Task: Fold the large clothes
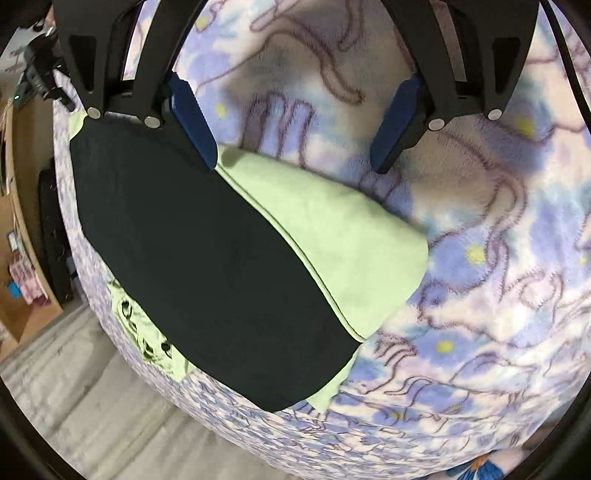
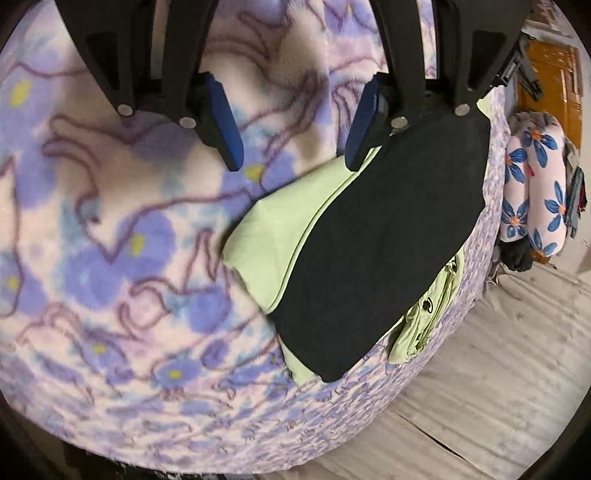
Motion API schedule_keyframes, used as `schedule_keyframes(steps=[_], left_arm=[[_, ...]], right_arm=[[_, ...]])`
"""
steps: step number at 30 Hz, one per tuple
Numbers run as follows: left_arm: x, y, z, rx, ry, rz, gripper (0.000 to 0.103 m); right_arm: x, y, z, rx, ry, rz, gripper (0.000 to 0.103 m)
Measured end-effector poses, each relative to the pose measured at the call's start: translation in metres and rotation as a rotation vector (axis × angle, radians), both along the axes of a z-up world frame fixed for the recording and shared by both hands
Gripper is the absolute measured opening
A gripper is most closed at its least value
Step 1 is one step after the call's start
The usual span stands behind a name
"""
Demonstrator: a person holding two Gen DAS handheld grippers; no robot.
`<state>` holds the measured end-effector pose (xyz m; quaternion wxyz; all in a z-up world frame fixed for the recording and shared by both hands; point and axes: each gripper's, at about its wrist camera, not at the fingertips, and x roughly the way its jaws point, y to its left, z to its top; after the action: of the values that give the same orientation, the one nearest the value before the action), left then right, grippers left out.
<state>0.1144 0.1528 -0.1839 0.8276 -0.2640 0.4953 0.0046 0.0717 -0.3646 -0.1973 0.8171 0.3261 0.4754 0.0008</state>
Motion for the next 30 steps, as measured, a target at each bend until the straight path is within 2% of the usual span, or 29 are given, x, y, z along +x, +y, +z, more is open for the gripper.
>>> schedule_keyframes(steps=[5,9,11,13,14,15,18,21,24,27,30], left_arm=[[0.019,0.000,-0.006,-0.044,-0.024,0.037,0.101],[0.039,-0.004,-0.009,-0.020,-0.047,0.075,0.102],[0.044,-0.002,-0.009,-0.040,-0.077,0.117,0.102],[0.039,0.006,-0.005,-0.093,-0.147,0.180,0.085],[0.037,0.010,-0.005,-0.115,-0.171,0.211,0.047],[0.038,0.013,-0.006,-0.134,-0.171,0.219,0.006],[0.041,0.015,-0.008,-0.152,-0.149,0.225,0.006],[0.031,0.002,0.010,-0.046,-0.171,0.203,0.005],[0.014,-0.001,0.028,0.009,-0.192,0.184,0.004],[-0.001,0.001,0.046,0.054,-0.200,0.161,0.004],[-0.012,0.006,0.058,0.067,-0.190,0.155,0.003]], right_arm=[[0.025,0.006,-0.008,0.004,-0.029,-0.020,0.057],[0.048,0.011,-0.012,0.012,-0.067,-0.032,0.058],[0.057,0.014,-0.013,0.009,-0.082,-0.034,0.056],[0.061,0.017,-0.011,-0.015,-0.087,-0.036,0.043],[0.062,0.017,-0.011,-0.028,-0.086,-0.038,0.020],[0.062,0.016,-0.011,-0.023,-0.093,-0.034,0.011],[0.057,0.017,-0.005,-0.030,-0.127,-0.039,0.008],[0.051,0.022,0.008,-0.071,-0.156,-0.034,0.006],[0.041,0.023,0.023,-0.081,-0.177,-0.029,0.006],[0.028,0.024,0.032,-0.080,-0.179,-0.023,0.006],[0.013,0.025,0.037,-0.088,-0.167,-0.012,0.005]])
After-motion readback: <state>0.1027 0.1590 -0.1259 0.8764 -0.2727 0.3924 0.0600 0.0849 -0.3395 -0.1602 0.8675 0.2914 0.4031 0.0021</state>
